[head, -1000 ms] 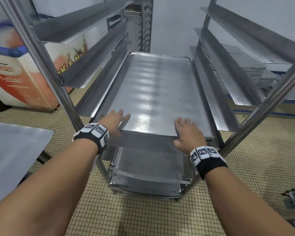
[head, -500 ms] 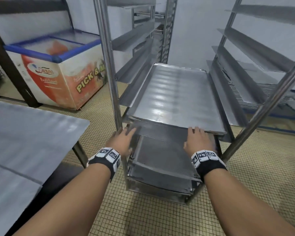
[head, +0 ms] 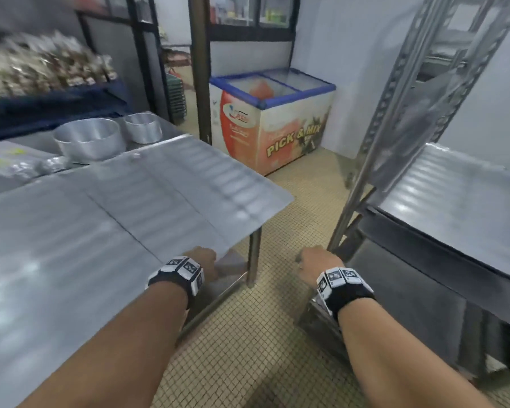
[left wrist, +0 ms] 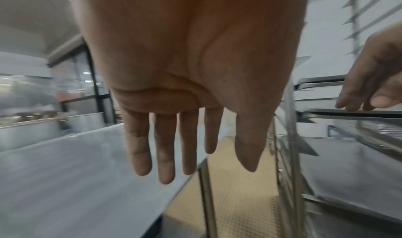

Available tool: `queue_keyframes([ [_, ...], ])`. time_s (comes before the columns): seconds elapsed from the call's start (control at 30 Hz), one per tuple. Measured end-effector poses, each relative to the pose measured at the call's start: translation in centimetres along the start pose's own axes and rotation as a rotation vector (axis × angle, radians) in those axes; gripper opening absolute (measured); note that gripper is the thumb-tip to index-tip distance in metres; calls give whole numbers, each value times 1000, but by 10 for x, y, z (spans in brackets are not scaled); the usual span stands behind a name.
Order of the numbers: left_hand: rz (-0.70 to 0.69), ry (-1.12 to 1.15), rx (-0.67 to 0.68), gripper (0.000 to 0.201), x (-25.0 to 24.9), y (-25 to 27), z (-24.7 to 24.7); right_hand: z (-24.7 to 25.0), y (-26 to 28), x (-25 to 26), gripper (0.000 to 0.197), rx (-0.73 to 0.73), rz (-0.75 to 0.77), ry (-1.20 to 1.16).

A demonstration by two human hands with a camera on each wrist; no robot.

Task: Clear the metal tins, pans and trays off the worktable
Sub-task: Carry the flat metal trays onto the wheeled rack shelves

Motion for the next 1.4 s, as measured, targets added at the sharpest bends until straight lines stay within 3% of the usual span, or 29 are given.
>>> queue_keyframes([
  [0.2, 292, 140, 29, 68, 152, 64, -32, -16, -13, 150, 28, 20, 278, -7],
  [0.3, 495, 183, 69, 62, 216, 107, -63, -29, -16, 219, 31, 27, 437, 54],
  [0.43, 743, 238, 53, 42, 264, 158, -97, -52, -24, 288, 34, 58, 572, 70],
  [0.53, 883, 328, 59, 50, 272, 183, -117, -69, -35, 319, 36, 87, 580, 18],
  [0.67, 948, 376, 39, 73, 271, 192, -132, -80, -58, 336, 35, 137, 434, -204],
  [0.83, 972, 415, 55, 67, 263, 188, -126, -95, -77, 339, 56, 254, 213, -472],
  [0.93, 986, 462, 88, 77, 258, 191, -128, -99, -87, 333, 60, 303, 206, -483],
  [1.07, 1053, 464, 43, 115, 257, 196, -120, -93, -98, 321, 62, 350, 253, -419],
  [1.17, 1239, 533, -66, 108, 266, 215, -114, -84, -103, 311, 59, 361, 262, -349],
  [1.27, 1558, 587, -146, 105, 267, 250, -120, -78, -110, 304, 64, 375, 270, -282],
  [1.33, 1739, 724, -153, 116, 263, 272, -135, -80, -114, 296, 74, 381, 265, -225],
  [1.4, 1733, 879, -82, 139, 266, 278, -159, -82, -116, 289, 79, 377, 262, -204],
])
Point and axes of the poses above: each hand's wrist, its own y-axis away from the middle knuckle, its own z-axis out of the back of the hand, x = y × z, the point moved 8 cm from there along -y, towards the middle knuckle, and after that the axes turned 4 degrees about -x, right-handed, at the moved point
